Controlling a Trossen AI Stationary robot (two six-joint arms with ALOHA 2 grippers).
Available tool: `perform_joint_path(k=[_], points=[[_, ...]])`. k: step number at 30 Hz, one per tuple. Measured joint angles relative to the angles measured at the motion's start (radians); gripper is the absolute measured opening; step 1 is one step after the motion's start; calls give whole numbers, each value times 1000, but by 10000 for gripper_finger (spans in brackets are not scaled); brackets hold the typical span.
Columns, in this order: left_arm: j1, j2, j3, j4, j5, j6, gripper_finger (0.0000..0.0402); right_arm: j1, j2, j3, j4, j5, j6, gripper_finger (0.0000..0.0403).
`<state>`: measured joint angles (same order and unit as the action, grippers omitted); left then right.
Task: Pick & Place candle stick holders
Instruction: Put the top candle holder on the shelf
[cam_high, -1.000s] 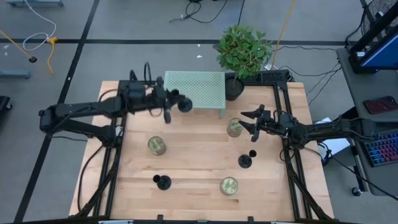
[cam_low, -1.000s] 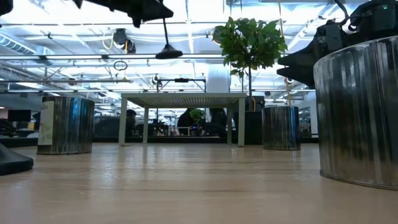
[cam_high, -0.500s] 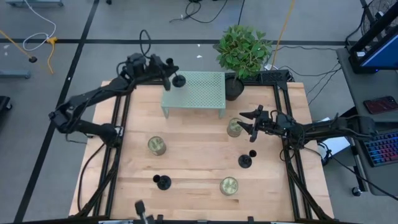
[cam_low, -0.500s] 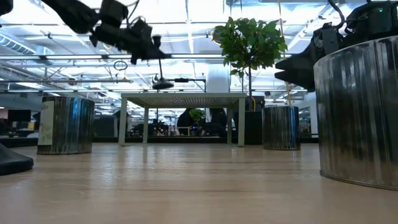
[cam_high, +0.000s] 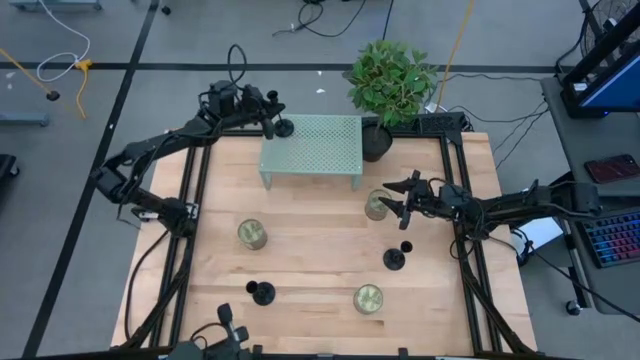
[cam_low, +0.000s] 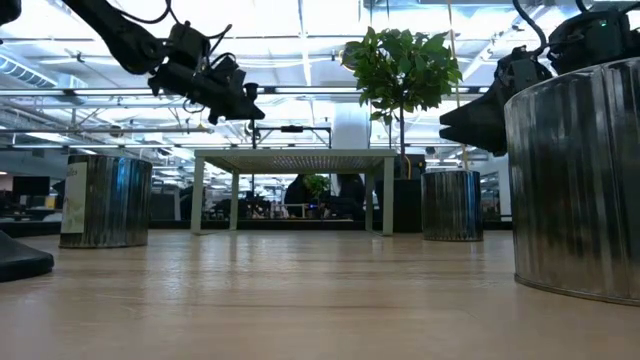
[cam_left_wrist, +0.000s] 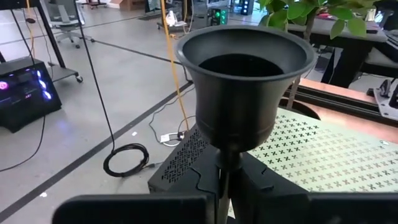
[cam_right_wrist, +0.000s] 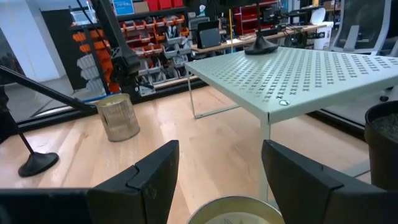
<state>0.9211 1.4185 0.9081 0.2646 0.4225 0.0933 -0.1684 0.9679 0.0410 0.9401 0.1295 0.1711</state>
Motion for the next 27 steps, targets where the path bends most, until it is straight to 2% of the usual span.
perform_joint_path(k=[6,16,21,27], points=[[0,0,0,0,-1,-25,28,0,27,0,30,0,0,222],[0,0,0,-2,-4,-24,113,0,33,0,37,-10,-46,222],[0,0,0,-5,-4,-28,139,0,-7,0,36,-105,-185,222],[0,-1,0,-29,-3,-24,145,-7,-115,0,-81,-105,-245,222]])
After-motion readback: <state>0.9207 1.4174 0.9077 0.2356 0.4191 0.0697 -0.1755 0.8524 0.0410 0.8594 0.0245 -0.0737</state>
